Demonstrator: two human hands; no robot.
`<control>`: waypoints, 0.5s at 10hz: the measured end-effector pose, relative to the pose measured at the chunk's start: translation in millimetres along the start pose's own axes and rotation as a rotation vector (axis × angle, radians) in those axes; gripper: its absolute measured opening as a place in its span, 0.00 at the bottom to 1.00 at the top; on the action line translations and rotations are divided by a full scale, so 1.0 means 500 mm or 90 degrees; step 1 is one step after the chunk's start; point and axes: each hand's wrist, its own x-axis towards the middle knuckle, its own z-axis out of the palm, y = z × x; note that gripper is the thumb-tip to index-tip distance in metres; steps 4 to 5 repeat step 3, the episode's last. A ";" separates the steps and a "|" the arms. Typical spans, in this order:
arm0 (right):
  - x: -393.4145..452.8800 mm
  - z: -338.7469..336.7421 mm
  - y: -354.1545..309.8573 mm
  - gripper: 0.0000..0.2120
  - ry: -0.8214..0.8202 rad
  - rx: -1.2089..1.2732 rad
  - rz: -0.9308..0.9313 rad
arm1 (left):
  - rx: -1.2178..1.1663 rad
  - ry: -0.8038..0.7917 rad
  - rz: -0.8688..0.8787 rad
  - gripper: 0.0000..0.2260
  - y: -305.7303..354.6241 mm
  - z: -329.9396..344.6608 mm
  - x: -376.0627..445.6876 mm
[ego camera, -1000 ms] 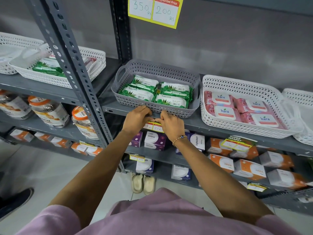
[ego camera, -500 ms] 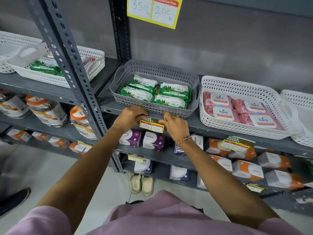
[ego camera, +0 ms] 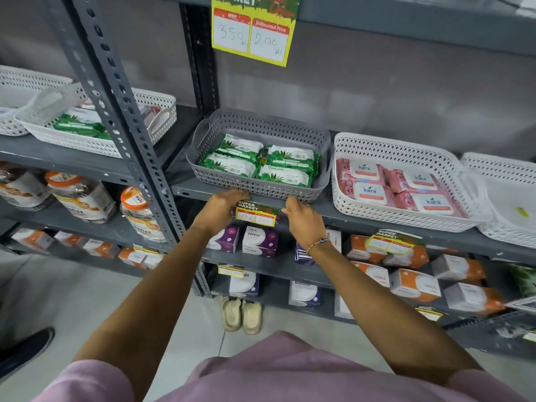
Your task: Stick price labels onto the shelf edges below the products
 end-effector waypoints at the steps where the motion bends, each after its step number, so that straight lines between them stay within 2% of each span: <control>1: -0.028 -0.033 0.009 0.11 0.061 -0.030 -0.016 | 0.021 0.025 -0.048 0.22 0.026 0.007 -0.032; 2: -0.058 -0.069 0.030 0.14 0.184 0.009 -0.015 | 0.044 0.099 -0.018 0.17 0.089 0.019 -0.025; 3: -0.075 -0.113 0.046 0.10 0.272 0.075 -0.011 | 0.057 0.154 0.091 0.18 0.164 0.030 0.010; 5: -0.075 -0.113 0.046 0.10 0.272 0.075 -0.011 | 0.057 0.154 0.091 0.18 0.164 0.030 0.010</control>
